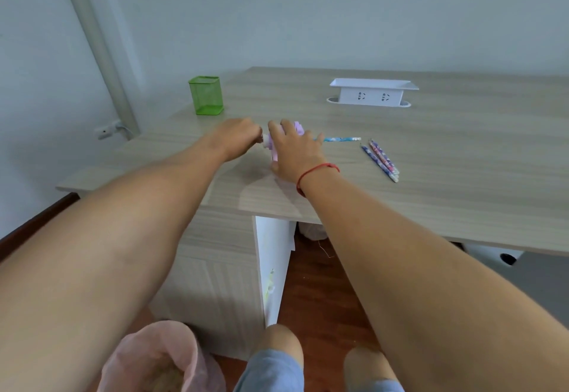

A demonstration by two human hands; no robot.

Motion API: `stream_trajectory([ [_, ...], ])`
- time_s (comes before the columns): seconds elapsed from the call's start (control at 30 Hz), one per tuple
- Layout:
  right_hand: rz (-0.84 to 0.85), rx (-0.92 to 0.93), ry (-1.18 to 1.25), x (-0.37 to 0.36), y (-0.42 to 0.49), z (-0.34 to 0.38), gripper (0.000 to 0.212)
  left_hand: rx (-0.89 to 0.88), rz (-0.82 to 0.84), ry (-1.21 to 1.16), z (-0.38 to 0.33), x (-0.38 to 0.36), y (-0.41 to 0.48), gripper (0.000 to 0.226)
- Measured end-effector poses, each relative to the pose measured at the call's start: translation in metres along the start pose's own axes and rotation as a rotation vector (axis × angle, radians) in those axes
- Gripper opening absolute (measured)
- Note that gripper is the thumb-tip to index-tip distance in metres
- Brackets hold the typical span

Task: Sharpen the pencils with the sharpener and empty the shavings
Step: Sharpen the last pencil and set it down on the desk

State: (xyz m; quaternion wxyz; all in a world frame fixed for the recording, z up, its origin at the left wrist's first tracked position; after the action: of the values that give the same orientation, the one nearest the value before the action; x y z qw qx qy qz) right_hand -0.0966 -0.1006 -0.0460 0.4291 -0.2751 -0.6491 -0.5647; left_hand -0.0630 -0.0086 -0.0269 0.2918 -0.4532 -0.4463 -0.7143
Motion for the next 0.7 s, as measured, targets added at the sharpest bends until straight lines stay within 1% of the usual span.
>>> stream_trajectory([
  [0.1,0.039,-0.019,0.005,-0.002,0.002,0.0,0.048,-0.029,-0.109,-0.027,0.003,0.022,0.005,0.023],
  [0.2,0.087,-0.03,0.003,-0.004,0.007,0.0,0.049,-0.048,-0.149,-0.02,0.0,0.037,-0.001,0.031],
  [0.27,0.101,-0.029,-0.006,-0.006,0.008,0.0,0.054,-0.033,-0.174,-0.024,-0.006,0.041,-0.01,0.029],
  [0.37,0.107,-0.041,0.017,-0.007,0.01,0.001,0.051,-0.015,-0.146,0.014,-0.016,0.04,-0.024,0.025],
  [0.47,0.124,-0.043,0.005,-0.008,0.013,-0.001,0.054,-0.083,-0.141,0.039,-0.028,0.035,-0.04,0.022],
  [0.57,0.104,-0.046,0.012,-0.009,0.014,-0.001,0.051,-0.074,-0.13,-0.009,-0.034,0.019,-0.053,0.029],
  [0.7,0.087,-0.046,0.008,-0.009,0.012,0.0,0.05,-0.051,-0.061,-0.116,-0.027,-0.003,-0.051,0.028],
])
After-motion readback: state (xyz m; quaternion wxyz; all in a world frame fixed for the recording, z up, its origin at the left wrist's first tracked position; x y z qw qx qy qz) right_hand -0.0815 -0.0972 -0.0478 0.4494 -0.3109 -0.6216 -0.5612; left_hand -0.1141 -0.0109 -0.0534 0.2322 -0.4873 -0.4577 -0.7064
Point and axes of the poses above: each hand's wrist, its own y-axis towards the middle knuckle, its own x-axis out of the back of the hand, z = x × y, the point moved 8 cm from there along y, towards the middle knuckle, and after that the axes turned 7 degrees about -z, right-handed, at the moved point
